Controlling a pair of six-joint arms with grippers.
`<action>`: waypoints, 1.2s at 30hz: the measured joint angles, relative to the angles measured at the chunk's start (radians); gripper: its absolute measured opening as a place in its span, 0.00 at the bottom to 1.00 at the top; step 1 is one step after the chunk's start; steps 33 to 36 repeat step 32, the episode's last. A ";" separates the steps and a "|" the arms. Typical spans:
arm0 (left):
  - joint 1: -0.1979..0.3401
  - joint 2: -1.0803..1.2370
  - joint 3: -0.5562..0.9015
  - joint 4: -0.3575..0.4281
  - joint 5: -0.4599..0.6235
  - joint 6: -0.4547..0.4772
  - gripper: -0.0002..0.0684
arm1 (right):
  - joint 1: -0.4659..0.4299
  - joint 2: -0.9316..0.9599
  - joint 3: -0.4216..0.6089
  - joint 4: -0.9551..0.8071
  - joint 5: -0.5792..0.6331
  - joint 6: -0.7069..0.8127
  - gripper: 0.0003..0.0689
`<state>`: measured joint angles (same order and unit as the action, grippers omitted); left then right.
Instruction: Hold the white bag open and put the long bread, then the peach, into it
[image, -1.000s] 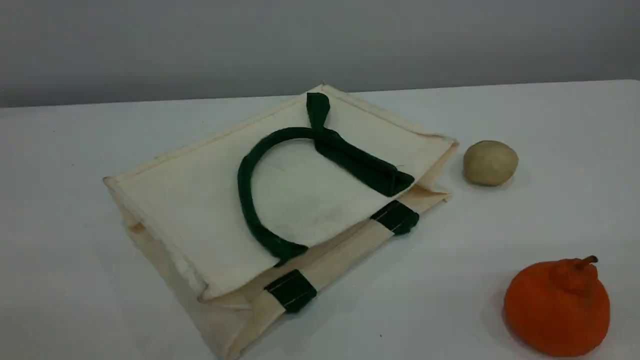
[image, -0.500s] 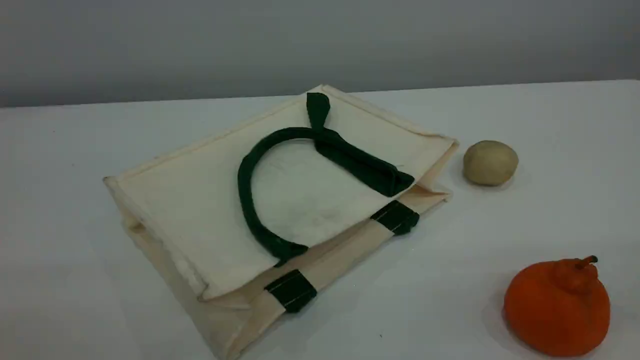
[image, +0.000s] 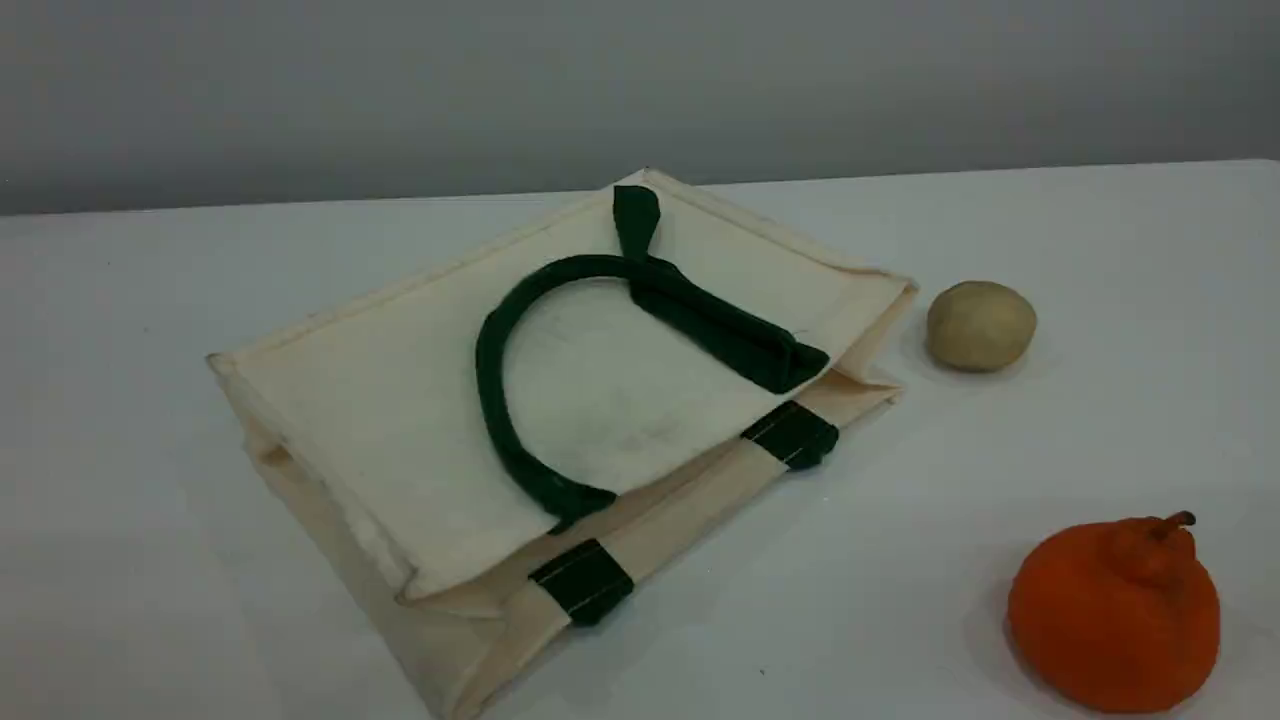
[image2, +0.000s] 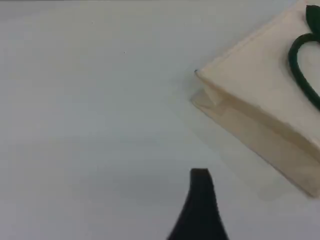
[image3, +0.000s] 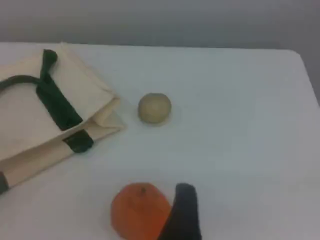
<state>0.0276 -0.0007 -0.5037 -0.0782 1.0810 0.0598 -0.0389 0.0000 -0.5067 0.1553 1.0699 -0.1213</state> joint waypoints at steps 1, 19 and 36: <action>0.000 0.001 0.000 0.000 0.000 0.000 0.77 | 0.000 0.000 0.000 0.000 0.000 0.000 0.86; 0.020 0.001 0.000 0.000 -0.001 0.003 0.77 | -0.001 0.000 0.000 0.000 0.000 0.000 0.86; 0.020 0.001 0.000 -0.001 -0.001 0.003 0.77 | -0.001 0.000 0.000 0.000 -0.001 0.000 0.86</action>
